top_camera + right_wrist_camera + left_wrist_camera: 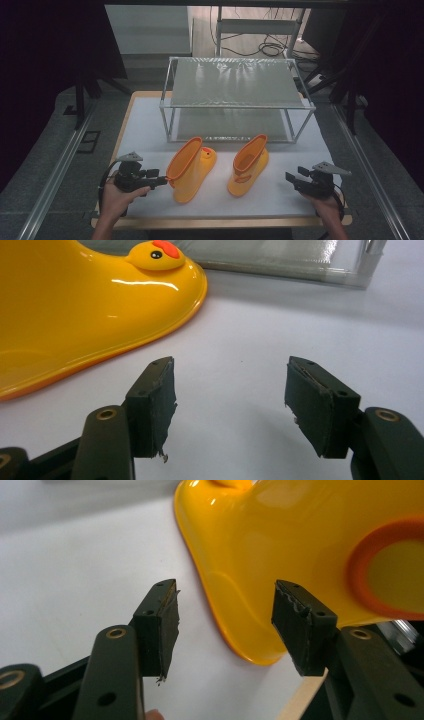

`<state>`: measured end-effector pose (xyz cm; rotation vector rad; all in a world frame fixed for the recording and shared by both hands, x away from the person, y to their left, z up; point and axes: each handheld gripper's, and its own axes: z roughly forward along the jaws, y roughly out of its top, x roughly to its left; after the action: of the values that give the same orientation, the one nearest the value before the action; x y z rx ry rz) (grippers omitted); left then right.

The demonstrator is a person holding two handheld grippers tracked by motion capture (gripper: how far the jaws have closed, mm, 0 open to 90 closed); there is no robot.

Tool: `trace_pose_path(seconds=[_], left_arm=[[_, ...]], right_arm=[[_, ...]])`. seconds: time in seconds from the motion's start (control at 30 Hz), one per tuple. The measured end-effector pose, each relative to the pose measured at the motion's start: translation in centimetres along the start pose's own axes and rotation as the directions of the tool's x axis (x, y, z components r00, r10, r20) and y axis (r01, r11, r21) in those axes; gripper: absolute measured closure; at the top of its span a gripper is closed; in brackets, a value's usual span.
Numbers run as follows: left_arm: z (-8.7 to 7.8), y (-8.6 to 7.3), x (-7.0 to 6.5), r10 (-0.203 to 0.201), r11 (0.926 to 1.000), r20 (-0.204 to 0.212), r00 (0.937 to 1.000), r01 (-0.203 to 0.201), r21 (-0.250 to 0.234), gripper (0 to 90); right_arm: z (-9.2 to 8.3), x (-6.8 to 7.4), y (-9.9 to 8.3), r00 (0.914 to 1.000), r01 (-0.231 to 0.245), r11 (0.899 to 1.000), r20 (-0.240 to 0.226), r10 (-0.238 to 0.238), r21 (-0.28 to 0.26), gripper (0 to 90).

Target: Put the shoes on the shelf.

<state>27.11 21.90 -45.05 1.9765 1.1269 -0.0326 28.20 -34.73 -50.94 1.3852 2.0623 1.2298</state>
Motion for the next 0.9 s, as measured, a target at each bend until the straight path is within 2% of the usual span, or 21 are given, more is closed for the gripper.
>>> trace_pose_path(seconds=[0.2,0.37,0.47,0.63,0.7,0.77,0.9], left_arm=[[-3.2,2.7,-1.0,0.027,0.9992,0.038,0.9989,-0.028,0.029,46.5],[-4.9,5.1,-2.4,0.05,0.9973,0.083,0.9953,-0.054,0.049,47.4],[-5.8,6.7,-3.4,0.067,0.996,0.082,0.9943,-0.072,0.054,47.4],[-6.2,9.2,-5.3,0.095,0.9901,0.061,0.9936,-0.101,0.097,47.8],[-6.0,10.6,-6.5,0.123,0.9851,0.074,0.9897,-0.13,0.112,47.8],[-5.8,11.0,-6.9,0.125,0.9844,0.086,0.9885,-0.134,0.114,47.8],[-5.0,12.5,-8.2,0.152,0.9771,0.112,0.982,-0.166,0.133,47.9]], right_arm=[[-0.2,-0.1,-0.1,1.0,-0.002,1.0,0.005,0.002,0.0,36.3],[0.1,-0.1,-0.2,0.9999,0.01,1.0,0.008,-0.01,0.013,36.6],[0.2,0.0,-0.2,0.9999,0.01,1.0,0.004,-0.01,0.019,36.9],[0.3,0.0,-0.3,0.9999,0.013,1.0,0.001,-0.013,0.024,37.2],[0.3,-0.1,-0.3,0.9999,0.013,1.0,0.003,-0.013,0.025,37.3],[0.4,-0.1,-0.3,0.9999,0.012,1.0,0.003,-0.012,0.026,37.3],[0.4,-0.2,-0.4,0.9999,0.008,0.999,0.007,-0.008,0.033,37.4]])
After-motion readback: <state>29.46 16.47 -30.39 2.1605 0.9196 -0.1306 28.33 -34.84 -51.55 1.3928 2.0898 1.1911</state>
